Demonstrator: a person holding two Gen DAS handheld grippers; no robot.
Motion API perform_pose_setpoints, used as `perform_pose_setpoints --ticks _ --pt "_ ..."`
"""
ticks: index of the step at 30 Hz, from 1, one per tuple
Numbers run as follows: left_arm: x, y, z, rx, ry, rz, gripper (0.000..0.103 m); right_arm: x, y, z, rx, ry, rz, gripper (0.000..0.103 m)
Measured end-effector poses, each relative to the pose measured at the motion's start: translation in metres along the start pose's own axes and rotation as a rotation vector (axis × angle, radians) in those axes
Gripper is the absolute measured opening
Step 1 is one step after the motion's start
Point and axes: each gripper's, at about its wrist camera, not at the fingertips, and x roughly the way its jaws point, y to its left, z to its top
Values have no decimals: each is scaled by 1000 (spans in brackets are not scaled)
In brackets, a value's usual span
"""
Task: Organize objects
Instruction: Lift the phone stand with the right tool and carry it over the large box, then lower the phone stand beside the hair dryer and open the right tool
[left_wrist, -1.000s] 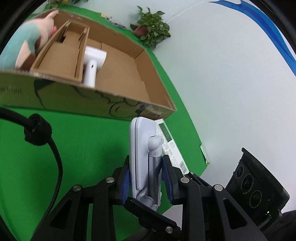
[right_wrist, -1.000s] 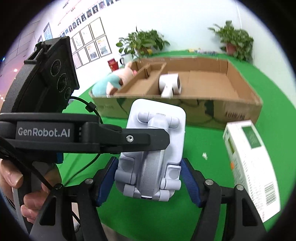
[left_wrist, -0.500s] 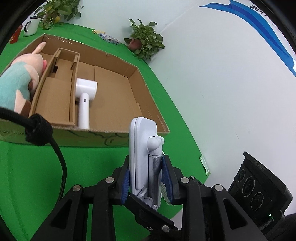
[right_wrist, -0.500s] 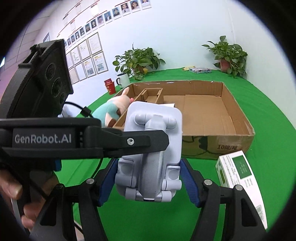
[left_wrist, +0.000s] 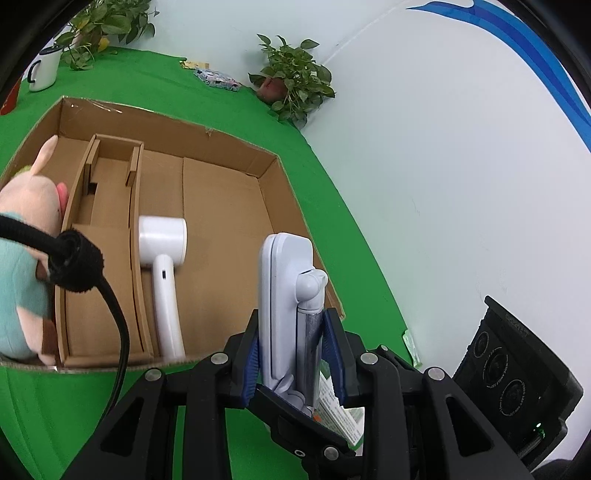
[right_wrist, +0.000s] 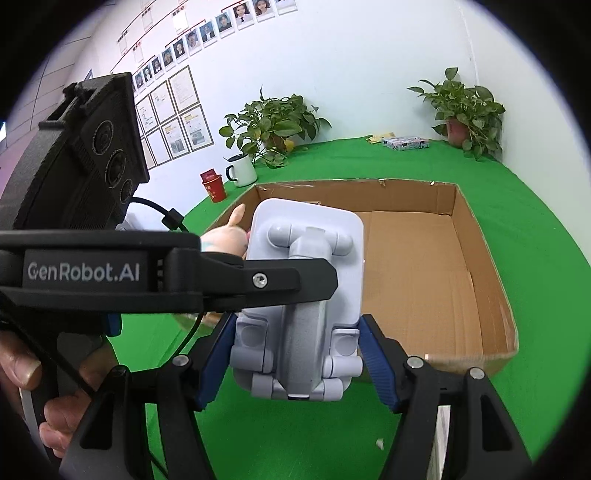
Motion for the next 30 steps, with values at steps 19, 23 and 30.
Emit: perform_pose_setpoints --ticks 19,23,30 --pt "102 54 50 -181 231 127 29 87 -65 15 148 294 115 65" --pt "120 66 45 -213 290 135 29 102 -72 7 155 362 127 65" --pt "138 66 45 -212 349 189 29 116 -82 -1 197 446 153 65"
